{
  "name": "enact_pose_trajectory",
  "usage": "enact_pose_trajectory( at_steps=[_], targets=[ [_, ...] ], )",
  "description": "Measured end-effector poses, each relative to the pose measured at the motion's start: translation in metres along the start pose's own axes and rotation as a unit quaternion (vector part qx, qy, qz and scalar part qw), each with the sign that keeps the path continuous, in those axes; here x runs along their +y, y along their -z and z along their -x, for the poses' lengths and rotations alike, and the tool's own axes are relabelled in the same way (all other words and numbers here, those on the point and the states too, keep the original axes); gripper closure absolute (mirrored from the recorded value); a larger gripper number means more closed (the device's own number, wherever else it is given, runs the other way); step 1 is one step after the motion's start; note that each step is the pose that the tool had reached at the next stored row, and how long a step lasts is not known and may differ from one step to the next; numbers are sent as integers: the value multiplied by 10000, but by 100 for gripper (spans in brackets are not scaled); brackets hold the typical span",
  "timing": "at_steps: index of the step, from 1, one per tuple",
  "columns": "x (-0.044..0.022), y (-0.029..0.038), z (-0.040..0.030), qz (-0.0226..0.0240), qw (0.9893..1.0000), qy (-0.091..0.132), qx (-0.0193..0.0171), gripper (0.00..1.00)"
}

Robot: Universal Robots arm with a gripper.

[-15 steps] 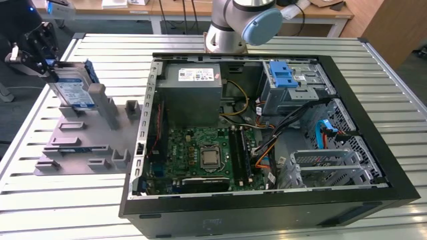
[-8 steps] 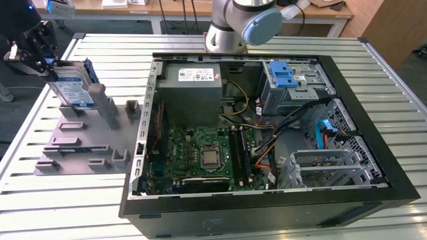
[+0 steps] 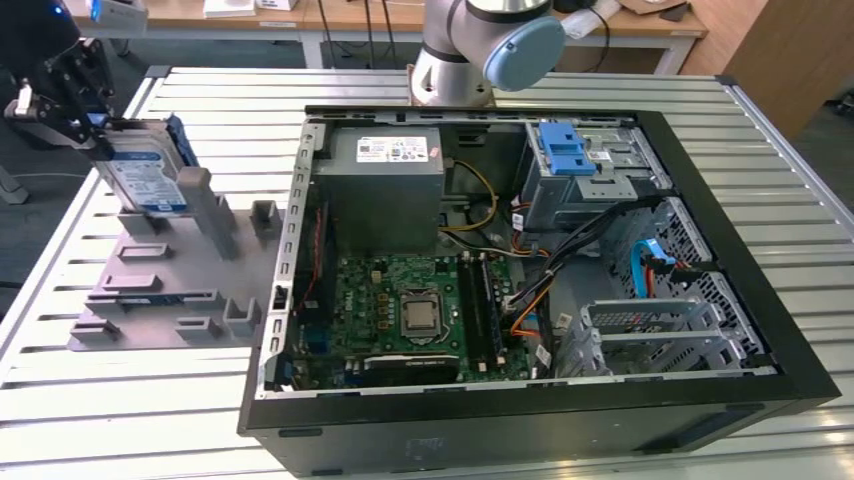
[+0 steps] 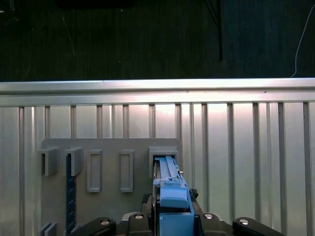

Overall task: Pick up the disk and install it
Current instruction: 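Pick up the disk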

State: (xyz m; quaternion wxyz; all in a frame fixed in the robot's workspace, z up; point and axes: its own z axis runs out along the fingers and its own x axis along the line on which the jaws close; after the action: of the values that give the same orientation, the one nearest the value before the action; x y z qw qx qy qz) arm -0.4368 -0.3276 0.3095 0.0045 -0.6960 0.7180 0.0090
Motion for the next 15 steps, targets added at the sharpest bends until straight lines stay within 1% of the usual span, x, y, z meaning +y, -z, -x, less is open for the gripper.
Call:
enact_pose_trajectory(
  at_steps=[15],
  targets=[
    [1,147,3,0,10000,0,0,63]
  ],
)
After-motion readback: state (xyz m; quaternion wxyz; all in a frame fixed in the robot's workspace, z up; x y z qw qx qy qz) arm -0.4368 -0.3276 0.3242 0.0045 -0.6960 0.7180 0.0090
